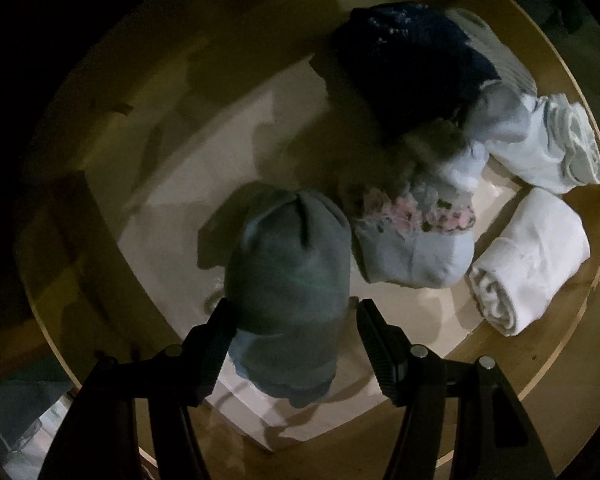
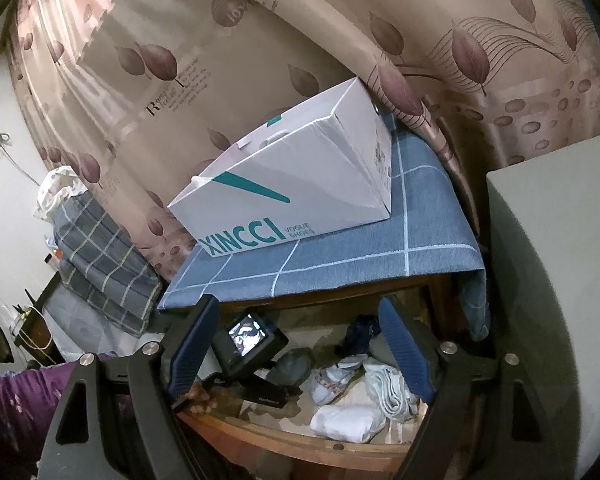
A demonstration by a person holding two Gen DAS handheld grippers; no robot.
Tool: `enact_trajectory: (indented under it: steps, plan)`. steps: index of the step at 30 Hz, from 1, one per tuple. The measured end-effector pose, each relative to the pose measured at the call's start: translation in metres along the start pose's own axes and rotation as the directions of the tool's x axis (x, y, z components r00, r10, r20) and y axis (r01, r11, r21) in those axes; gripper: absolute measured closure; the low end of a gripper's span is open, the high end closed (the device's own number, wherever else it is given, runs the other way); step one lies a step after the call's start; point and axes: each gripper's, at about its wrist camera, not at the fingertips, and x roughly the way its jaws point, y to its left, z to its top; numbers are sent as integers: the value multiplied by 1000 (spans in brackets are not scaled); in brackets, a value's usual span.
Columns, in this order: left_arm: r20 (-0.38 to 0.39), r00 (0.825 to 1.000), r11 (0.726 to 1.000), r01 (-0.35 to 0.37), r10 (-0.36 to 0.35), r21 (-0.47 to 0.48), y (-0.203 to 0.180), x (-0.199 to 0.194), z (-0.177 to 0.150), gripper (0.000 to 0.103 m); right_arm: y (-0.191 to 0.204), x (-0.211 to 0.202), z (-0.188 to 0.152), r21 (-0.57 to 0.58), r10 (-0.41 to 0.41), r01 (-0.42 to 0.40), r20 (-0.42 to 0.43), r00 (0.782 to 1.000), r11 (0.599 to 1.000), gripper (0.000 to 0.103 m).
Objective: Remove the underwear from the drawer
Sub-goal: 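Lower the left gripper into the drawer and grasp the light blue sock, then lift the light blue sock out of the drawer with the left gripper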
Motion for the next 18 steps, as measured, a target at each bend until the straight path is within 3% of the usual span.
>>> enact_trajectory:
  steps: [1,4,12,18]
  plan:
    - [11,1000,1000,-12,12,-2,1,0,2,60,0,0,0,-2,-3,3,-1,1000,1000,20]
    - [32,998,998,-55,55,13,-1,-5,-3,67,0,2,0,-3,-7,7,-8,1000,1000,18]
    - [105,987,990,-128,121,66,-24,-29,-20,68,-11,6,0,43,-45,46,-38,998,998,17]
    - [226,961,983,-174,158,51,-36,-72,-42,68,-10,18,-4,21,-90,93,-106,990,995,16]
